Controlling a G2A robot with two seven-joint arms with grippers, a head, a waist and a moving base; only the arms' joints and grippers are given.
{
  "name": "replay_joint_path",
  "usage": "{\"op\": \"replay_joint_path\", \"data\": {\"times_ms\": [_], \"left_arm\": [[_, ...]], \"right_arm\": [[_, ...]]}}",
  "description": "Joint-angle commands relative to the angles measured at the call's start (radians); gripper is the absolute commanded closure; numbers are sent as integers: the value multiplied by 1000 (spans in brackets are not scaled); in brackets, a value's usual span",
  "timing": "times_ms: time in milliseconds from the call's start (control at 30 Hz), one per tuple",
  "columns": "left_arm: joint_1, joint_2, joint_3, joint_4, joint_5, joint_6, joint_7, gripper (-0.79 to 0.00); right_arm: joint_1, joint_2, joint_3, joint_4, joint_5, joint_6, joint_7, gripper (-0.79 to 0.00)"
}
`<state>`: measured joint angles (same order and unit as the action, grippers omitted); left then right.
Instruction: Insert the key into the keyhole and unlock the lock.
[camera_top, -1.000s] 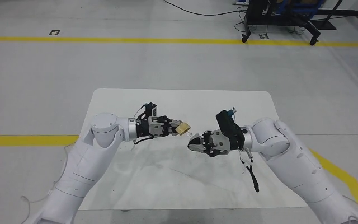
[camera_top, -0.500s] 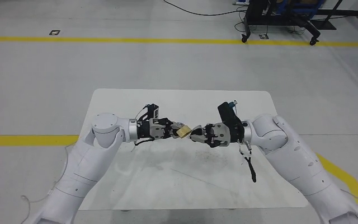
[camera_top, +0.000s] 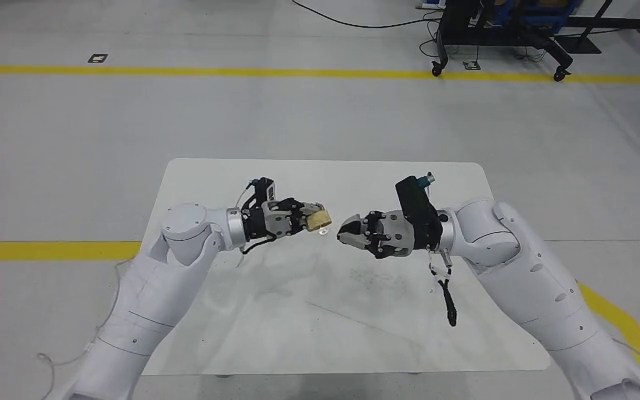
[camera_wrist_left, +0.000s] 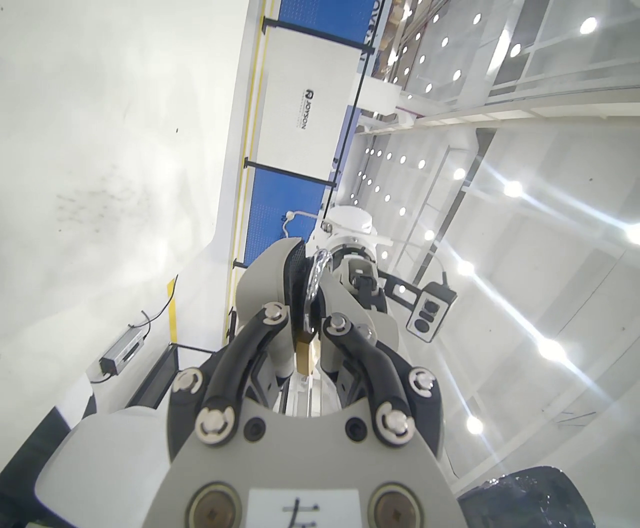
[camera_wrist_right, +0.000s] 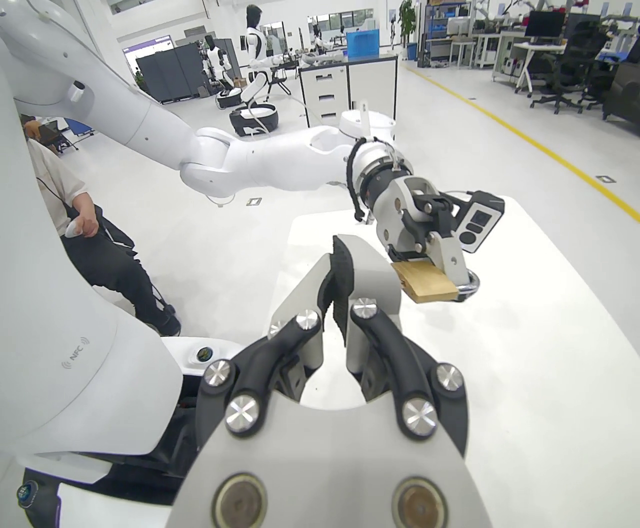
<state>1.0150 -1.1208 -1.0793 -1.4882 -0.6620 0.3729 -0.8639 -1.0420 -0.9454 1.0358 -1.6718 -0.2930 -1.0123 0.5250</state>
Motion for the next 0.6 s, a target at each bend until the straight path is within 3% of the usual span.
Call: {"op": "replay_joint_path", "data": {"times_ms": [0,333,433,567], "left_arm": [[4,-3,4,-3,6,-6,49,0],[12,-6,7,-3,2,-7,89,0],[35,-11,-9,-21,-37,-61,156,0],[48,-15,-19,-31,-36,-100,219,0]], "right_arm": [[1,0,-1,2,3,0,5,-785],[1,0,0,3,-4,9,6,-785],[-12,-2,23,-56,-158,160,-5,-785],[-63,-6,28,-210,-495,373,-57,-754]]}}
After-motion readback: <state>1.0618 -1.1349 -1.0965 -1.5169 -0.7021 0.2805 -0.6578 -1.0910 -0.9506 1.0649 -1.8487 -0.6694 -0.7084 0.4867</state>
